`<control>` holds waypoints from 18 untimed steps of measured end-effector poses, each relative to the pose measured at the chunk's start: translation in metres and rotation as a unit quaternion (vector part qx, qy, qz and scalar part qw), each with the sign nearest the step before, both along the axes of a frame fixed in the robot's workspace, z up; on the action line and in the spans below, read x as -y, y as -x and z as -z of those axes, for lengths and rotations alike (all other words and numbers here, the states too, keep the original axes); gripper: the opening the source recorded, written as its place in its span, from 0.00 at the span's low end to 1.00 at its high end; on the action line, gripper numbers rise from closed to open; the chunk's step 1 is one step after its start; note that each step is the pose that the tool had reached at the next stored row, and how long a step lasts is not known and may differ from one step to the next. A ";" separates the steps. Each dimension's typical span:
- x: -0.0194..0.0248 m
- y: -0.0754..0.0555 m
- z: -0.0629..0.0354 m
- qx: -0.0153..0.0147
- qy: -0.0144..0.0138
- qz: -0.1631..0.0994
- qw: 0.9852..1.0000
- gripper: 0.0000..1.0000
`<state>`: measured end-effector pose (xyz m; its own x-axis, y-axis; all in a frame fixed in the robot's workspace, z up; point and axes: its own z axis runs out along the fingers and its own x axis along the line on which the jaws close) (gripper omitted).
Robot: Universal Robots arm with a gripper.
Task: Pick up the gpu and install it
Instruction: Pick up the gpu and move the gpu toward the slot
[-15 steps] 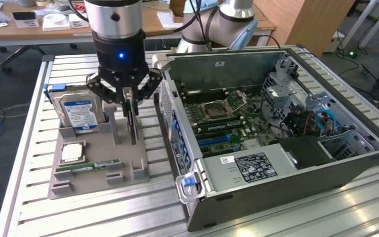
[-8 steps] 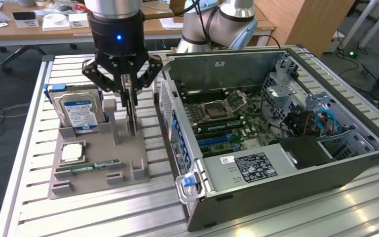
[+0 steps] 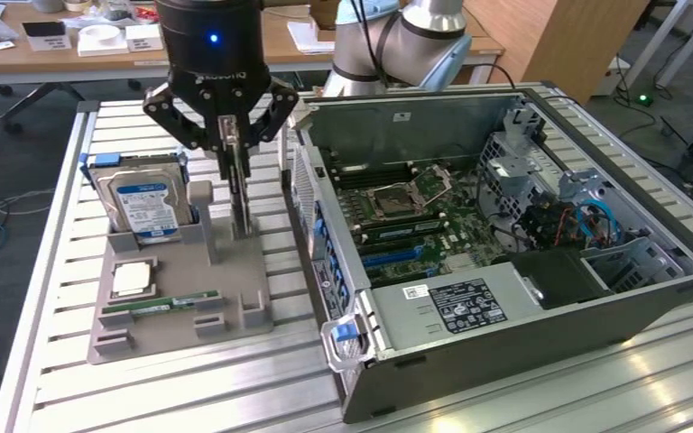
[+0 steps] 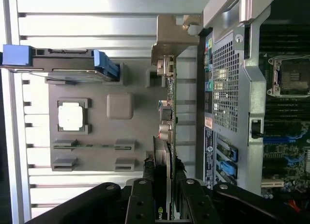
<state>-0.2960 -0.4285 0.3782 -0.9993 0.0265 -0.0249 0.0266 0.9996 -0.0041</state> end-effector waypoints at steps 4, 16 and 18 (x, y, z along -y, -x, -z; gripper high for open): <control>0.0000 0.000 -0.0062 0.000 0.000 0.000 1.000 0.26; 0.0000 0.000 -0.0309 0.000 0.000 0.000 1.000 0.26; 0.0000 0.000 -0.0358 0.000 0.000 0.000 1.000 0.26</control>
